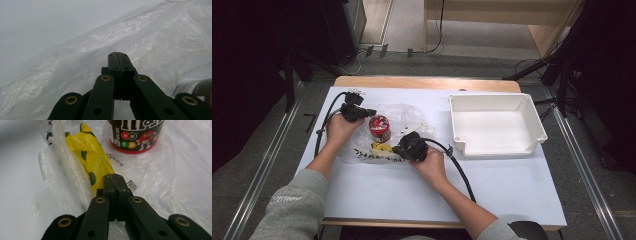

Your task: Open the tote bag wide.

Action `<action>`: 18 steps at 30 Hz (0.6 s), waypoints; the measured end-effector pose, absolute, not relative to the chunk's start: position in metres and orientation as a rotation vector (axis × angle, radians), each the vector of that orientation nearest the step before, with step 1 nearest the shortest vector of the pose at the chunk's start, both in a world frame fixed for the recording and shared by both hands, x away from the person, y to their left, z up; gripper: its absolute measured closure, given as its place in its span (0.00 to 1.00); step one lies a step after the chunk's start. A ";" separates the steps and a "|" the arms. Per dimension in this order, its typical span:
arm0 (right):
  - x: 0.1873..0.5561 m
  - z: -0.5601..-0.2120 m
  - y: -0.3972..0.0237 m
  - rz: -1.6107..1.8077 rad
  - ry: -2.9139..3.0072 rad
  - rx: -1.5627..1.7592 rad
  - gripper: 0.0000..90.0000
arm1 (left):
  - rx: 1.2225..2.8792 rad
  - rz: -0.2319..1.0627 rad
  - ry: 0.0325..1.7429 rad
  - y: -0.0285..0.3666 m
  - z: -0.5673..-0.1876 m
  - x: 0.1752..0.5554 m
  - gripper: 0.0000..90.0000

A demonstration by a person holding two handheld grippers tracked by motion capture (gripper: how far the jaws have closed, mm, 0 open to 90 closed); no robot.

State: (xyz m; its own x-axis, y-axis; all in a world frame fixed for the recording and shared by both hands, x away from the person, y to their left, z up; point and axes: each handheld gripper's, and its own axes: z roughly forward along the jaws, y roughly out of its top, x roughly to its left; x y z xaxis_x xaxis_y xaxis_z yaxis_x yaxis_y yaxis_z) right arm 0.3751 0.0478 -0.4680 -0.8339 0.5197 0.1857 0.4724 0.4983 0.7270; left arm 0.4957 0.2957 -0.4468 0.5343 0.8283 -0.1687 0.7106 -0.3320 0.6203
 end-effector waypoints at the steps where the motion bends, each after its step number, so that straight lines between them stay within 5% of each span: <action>1: 0.374 -0.469 0.048 1.266 2.667 0.877 1.00 | 2.119 0.235 1.240 0.295 -0.448 0.496 1.00; 18: 0.358 -0.476 0.045 1.287 2.684 0.853 1.00 | 2.111 0.295 1.222 0.290 -0.457 0.500 1.00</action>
State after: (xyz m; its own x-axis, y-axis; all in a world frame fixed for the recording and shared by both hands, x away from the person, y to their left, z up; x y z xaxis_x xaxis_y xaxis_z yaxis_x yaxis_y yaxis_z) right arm 0.3581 0.0446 -0.4759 -0.8473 0.4960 0.1898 0.4586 0.5031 0.7325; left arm 0.5004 0.2901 -0.4567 0.5356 0.8341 -0.1318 0.6823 -0.3355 0.6496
